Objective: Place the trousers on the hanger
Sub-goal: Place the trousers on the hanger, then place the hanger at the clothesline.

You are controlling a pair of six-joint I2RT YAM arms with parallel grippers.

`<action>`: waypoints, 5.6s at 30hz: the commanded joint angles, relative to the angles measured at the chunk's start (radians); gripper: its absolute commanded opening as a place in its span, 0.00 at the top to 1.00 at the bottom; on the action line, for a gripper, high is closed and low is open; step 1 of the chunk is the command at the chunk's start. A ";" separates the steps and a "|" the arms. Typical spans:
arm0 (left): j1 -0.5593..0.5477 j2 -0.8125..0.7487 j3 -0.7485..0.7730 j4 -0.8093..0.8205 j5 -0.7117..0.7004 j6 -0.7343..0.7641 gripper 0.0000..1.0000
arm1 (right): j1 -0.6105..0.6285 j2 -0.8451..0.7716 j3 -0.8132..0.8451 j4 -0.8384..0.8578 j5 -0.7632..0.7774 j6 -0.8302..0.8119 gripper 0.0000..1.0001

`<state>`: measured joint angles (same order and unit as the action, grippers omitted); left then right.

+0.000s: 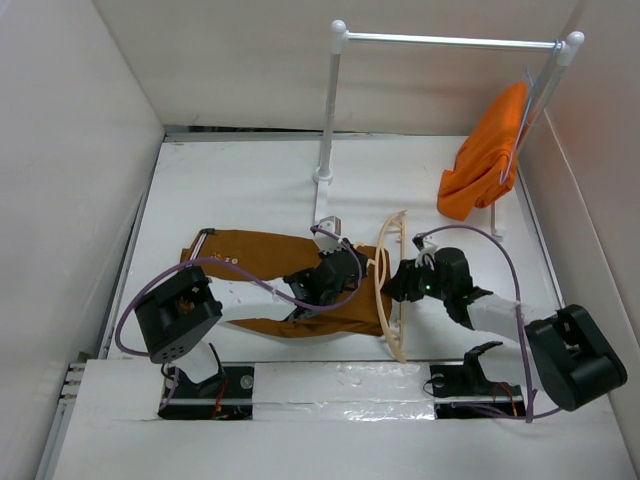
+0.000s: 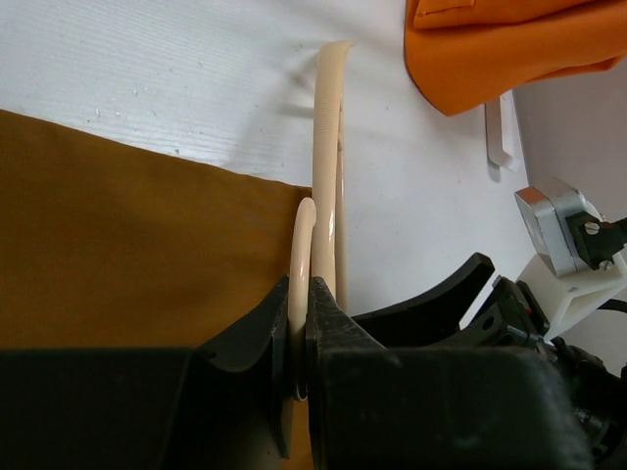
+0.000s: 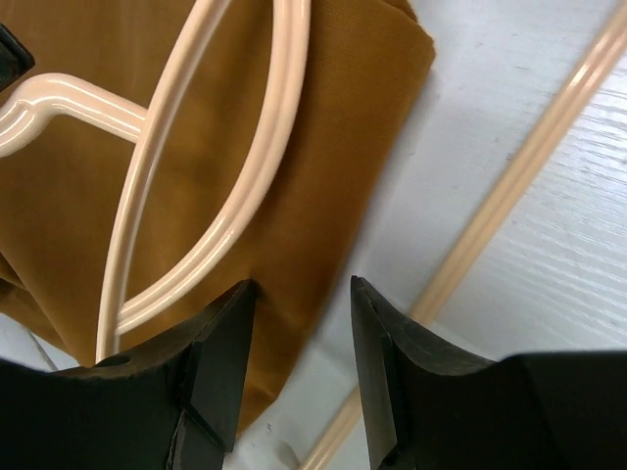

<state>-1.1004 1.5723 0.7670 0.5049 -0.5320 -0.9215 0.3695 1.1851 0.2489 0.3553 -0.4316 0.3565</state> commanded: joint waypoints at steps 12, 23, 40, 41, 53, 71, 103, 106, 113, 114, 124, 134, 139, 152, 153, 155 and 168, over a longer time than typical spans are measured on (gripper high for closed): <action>-0.016 -0.050 -0.070 -0.072 -0.046 0.075 1.00 | -0.029 0.124 -0.042 0.291 -0.114 0.072 0.94; 0.053 -0.198 -0.212 -0.129 -0.045 0.153 1.00 | -0.294 -0.128 0.039 -0.019 -0.188 -0.054 1.00; 0.033 -0.317 -0.178 -0.315 -0.108 0.237 1.00 | -0.392 -0.033 0.234 -0.027 -0.173 -0.017 1.00; 0.052 -0.328 -0.186 -0.318 -0.108 0.242 1.00 | -0.405 -0.056 0.219 -0.057 -0.159 -0.045 1.00; 0.195 -0.508 -0.245 -0.304 -0.036 0.368 1.00 | -0.583 -0.203 0.079 -0.145 -0.229 -0.099 1.00; 0.128 -0.485 -0.103 -0.249 0.039 0.358 1.00 | -0.554 -0.160 0.084 -0.124 -0.237 -0.120 0.78; 0.063 -0.546 0.382 -0.499 0.020 0.478 1.00 | 0.526 -0.561 0.555 -0.550 0.573 -0.047 0.00; 0.063 -0.532 0.420 -0.499 0.035 0.480 1.00 | 0.619 -0.504 0.486 -0.374 0.499 0.044 0.18; 0.063 -0.482 0.491 -0.493 0.078 0.467 1.00 | 0.779 -0.306 0.415 -0.098 0.638 0.228 0.36; 0.063 -0.480 0.488 -0.476 0.082 0.464 1.00 | 0.790 -0.291 0.408 -0.049 0.649 0.249 0.30; 0.063 -0.428 0.471 -0.422 0.073 0.443 1.00 | 0.801 -0.154 0.380 0.140 0.593 0.323 0.35; 0.063 -0.452 0.459 -0.376 0.064 0.457 1.00 | 0.870 -0.456 0.305 -0.107 0.850 0.297 0.40; 0.063 -0.431 0.447 -0.347 0.092 0.437 1.00 | 0.870 -0.400 0.349 -0.088 0.805 0.259 0.25; 0.063 -0.426 0.448 -0.338 0.115 0.418 1.00 | 0.870 -0.168 0.429 0.074 0.763 0.291 0.70; 0.063 -0.422 0.449 -0.348 0.110 0.418 1.00 | 0.870 -0.170 0.428 0.089 0.761 0.301 0.75; 0.063 -0.414 0.443 -0.348 0.107 0.423 1.00 | 0.870 -0.179 0.425 0.097 0.760 0.317 0.89; 0.074 -0.330 0.716 -0.437 0.193 0.585 0.44 | 0.646 -0.355 0.481 0.085 0.593 0.401 1.00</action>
<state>-1.0321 1.2682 1.3632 0.0399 -0.3672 -0.3969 1.1046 0.8845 0.6273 0.3111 0.2436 0.7982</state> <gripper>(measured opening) 0.522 0.148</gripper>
